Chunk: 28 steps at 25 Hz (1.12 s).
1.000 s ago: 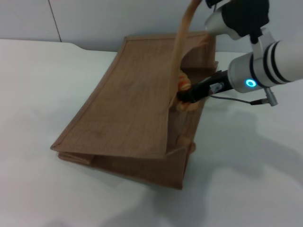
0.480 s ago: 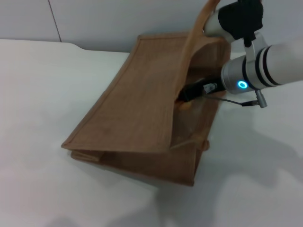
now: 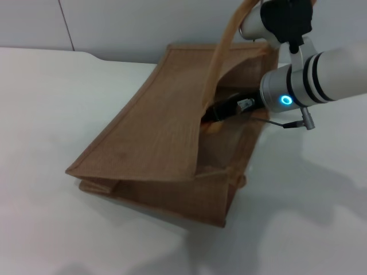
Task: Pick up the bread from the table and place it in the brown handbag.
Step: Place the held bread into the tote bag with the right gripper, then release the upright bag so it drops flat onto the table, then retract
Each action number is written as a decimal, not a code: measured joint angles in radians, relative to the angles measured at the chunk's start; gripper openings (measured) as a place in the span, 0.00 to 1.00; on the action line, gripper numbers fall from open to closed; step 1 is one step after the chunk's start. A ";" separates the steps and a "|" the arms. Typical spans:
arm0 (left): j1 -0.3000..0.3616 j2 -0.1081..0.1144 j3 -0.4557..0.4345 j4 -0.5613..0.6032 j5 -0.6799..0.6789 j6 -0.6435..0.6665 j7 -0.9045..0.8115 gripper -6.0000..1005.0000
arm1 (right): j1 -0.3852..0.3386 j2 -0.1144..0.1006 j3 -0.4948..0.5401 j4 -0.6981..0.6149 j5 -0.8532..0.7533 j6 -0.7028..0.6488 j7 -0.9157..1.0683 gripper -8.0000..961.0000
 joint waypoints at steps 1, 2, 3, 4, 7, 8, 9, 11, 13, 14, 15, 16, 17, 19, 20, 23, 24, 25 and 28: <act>0.002 0.000 0.000 0.000 0.001 0.000 0.000 0.11 | 0.000 0.000 -0.002 0.000 0.005 0.000 -0.002 0.33; 0.004 0.000 0.000 0.000 0.004 0.000 0.000 0.11 | 0.000 -0.001 -0.003 0.000 0.008 0.000 -0.004 0.35; 0.006 0.000 -0.001 0.000 0.006 0.000 0.000 0.11 | 0.000 -0.001 -0.003 0.000 0.008 0.000 -0.004 0.36; 0.009 0.000 -0.001 -0.001 0.009 0.000 0.000 0.11 | -0.001 -0.002 -0.002 0.000 0.005 0.000 -0.004 0.38; 0.030 0.003 -0.005 0.003 0.016 -0.001 0.001 0.11 | -0.012 -0.006 0.006 0.002 -0.002 0.004 -0.004 0.42; 0.038 0.003 -0.007 0.005 0.020 -0.002 0.001 0.11 | -0.016 -0.008 0.007 0.002 -0.004 0.007 -0.004 0.51; 0.048 0.004 -0.011 0.008 0.028 -0.003 0.002 0.11 | -0.022 -0.010 0.008 0.002 -0.005 0.010 -0.004 0.60; 0.066 0.005 -0.018 0.012 0.047 -0.002 0.002 0.11 | -0.038 -0.014 0.016 0.002 -0.020 0.022 -0.004 0.72; 0.089 0.005 -0.030 0.013 0.068 -0.001 0.002 0.11 | -0.062 -0.017 0.049 0.002 -0.061 0.044 -0.004 0.79; 0.101 0.005 -0.039 0.015 0.071 -0.002 0.003 0.11 | -0.073 -0.017 0.071 -0.001 -0.087 0.057 -0.003 0.82; 0.115 0.005 -0.048 0.019 0.074 -0.002 0.004 0.11 | -0.084 -0.016 0.097 -0.004 -0.117 0.072 -0.002 0.86; 0.134 0.005 -0.058 0.025 0.076 -0.002 0.006 0.11 | -0.097 -0.016 0.125 -0.008 -0.145 0.087 -0.001 0.89; 0.149 0.006 -0.069 0.032 0.076 0.000 0.008 0.11 | -0.106 -0.015 0.149 -0.010 -0.166 0.098 -0.001 0.89; 0.205 0.008 -0.113 0.059 0.079 0.002 0.016 0.10 | -0.126 -0.015 0.202 -0.022 -0.217 0.119 0.000 0.89; 0.205 0.008 -0.113 0.059 0.079 0.002 0.016 0.11 | -0.138 -0.015 0.227 -0.033 -0.239 0.124 0.001 0.89; 0.293 0.008 -0.171 0.099 0.069 0.048 0.024 0.14 | -0.183 -0.016 0.333 -0.094 -0.325 0.141 0.005 0.89; 0.308 0.009 -0.176 0.103 0.067 0.062 0.024 0.14 | -0.200 -0.015 0.374 -0.115 -0.355 0.145 0.006 0.89; 0.328 0.009 -0.178 0.107 0.063 0.083 0.025 0.15 | -0.213 -0.014 0.409 -0.131 -0.383 0.147 0.006 0.89; 0.360 0.008 -0.180 0.109 0.032 0.129 0.039 0.18 | -0.234 -0.014 0.492 -0.154 -0.441 0.153 0.006 0.89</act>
